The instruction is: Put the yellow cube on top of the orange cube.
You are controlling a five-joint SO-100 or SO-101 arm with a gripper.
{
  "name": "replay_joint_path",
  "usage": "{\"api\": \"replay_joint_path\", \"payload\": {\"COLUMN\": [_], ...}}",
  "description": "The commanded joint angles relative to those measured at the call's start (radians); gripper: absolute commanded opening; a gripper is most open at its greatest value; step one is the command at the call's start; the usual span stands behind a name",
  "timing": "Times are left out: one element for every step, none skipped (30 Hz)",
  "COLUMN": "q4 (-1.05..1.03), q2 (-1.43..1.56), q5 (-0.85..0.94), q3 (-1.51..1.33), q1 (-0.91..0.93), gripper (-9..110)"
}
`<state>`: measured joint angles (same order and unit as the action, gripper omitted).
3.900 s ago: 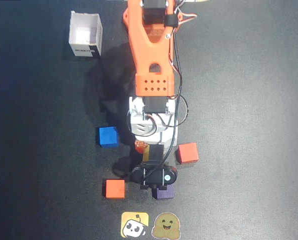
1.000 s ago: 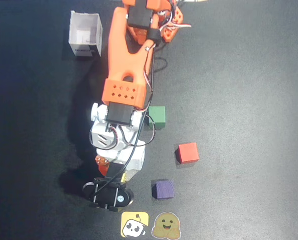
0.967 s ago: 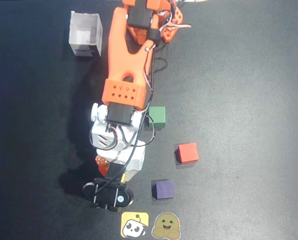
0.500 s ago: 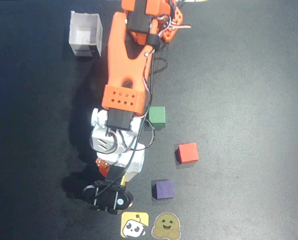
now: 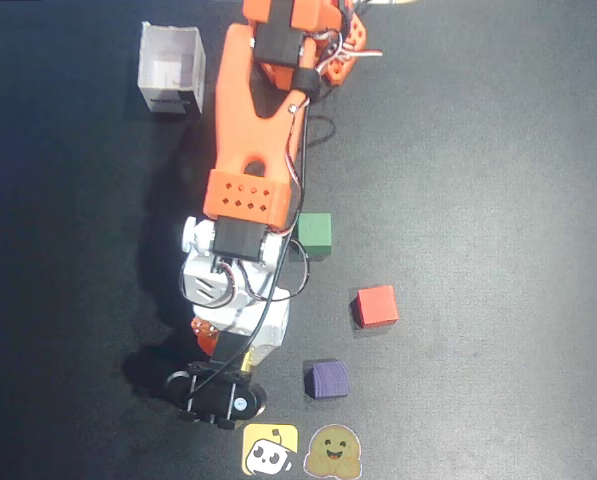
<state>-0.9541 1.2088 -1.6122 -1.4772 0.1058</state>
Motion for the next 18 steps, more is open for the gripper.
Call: {"api": "replay_joint_path", "payload": {"q4": [0.018,0.023,0.026,0.029,0.032,0.032,0.032,0.034,0.035,0.037,0.04,0.041,0.041,0.043,0.043,0.043,0.043,0.043], "q2": [0.011,0.009,0.009,0.009,0.009,0.011,0.011,0.011,0.011,0.009,0.008,0.005,0.003,0.002,0.0,-0.002,-0.003,-0.005], "q5": [-0.006,-0.006,-0.006,-0.006,-0.006,-0.006,-0.008,-0.008,-0.009,-0.009,-0.009,-0.009,-0.009,-0.009,-0.009,-0.006,-0.005,-0.005], "q3": [0.086,0.086,0.086,0.087,0.087,0.089,0.091,0.094,0.094,0.094,0.094,0.094,0.094,0.094,0.094,0.094,0.094,0.094], "q1": [0.011,0.011,0.012,0.014,0.014,0.015,0.015,0.015,0.015,0.015,0.015,0.015,0.015,0.015,0.015,0.015,0.015,0.015], "gripper": [4,4,4,4,4,4,4,4,4,4,4,4,4,4,4,4,4,4]}}
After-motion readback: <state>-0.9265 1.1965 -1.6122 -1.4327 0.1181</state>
